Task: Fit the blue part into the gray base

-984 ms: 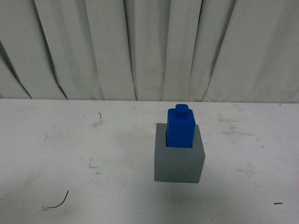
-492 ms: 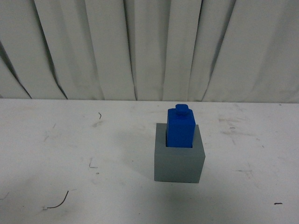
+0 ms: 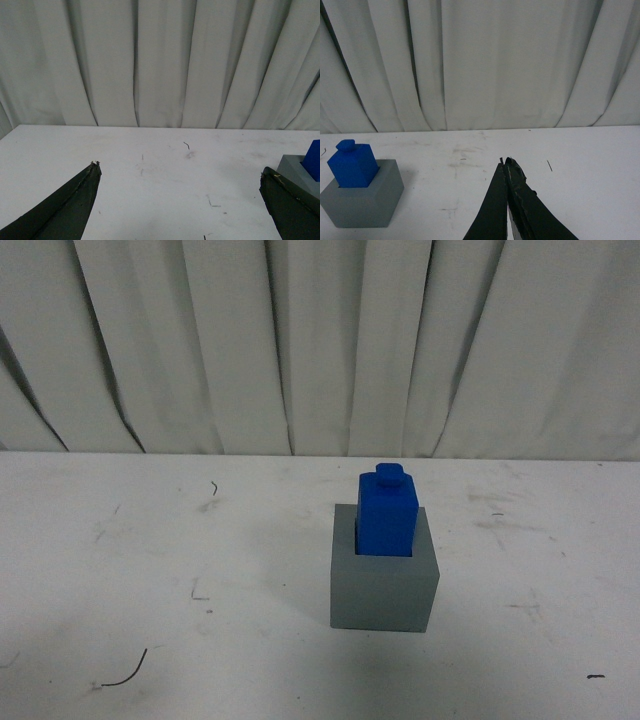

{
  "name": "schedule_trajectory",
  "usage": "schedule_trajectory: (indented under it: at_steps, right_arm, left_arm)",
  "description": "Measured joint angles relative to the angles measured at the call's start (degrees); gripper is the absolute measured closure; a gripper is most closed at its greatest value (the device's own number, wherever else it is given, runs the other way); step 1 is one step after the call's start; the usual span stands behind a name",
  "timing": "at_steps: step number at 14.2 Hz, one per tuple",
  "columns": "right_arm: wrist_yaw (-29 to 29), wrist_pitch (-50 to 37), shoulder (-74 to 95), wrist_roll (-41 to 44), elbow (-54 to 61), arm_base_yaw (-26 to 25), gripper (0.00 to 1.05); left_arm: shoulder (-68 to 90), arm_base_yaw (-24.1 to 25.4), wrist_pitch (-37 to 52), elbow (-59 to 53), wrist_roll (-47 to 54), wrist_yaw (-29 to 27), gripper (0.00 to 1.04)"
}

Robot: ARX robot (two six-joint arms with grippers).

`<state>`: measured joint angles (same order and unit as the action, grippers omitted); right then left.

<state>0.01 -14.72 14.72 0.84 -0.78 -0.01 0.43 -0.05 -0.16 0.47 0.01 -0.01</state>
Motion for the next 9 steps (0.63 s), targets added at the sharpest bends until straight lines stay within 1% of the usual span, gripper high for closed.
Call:
schedule_trajectory:
  at_steps: [4,5,7,8,9]
  right_arm:
    - [0.0,4.3,-4.5,0.0,0.0,0.0,1.03]
    - [0.0,14.0,-14.6,0.0,0.0,0.0,1.03]
    - [0.0,15.0,-14.5,0.0,0.0,0.0,1.03]
    - [0.0,14.9,-14.5,0.0,0.0,0.0,0.91]
    - [0.0,14.9,-14.5,0.0,0.0,0.0,0.82]
  left_arm:
    - [0.0,0.0,0.0,0.0,0.0,0.0,0.07]
    - [0.0,0.0,0.0,0.0,0.0,0.0,0.07]
    - [0.0,0.0,0.0,0.0,0.0,0.0,0.07]
    - [0.0,0.0,0.0,0.0,0.0,0.0,0.07]
    - [0.0,0.0,0.0,0.0,0.0,0.0,0.07]
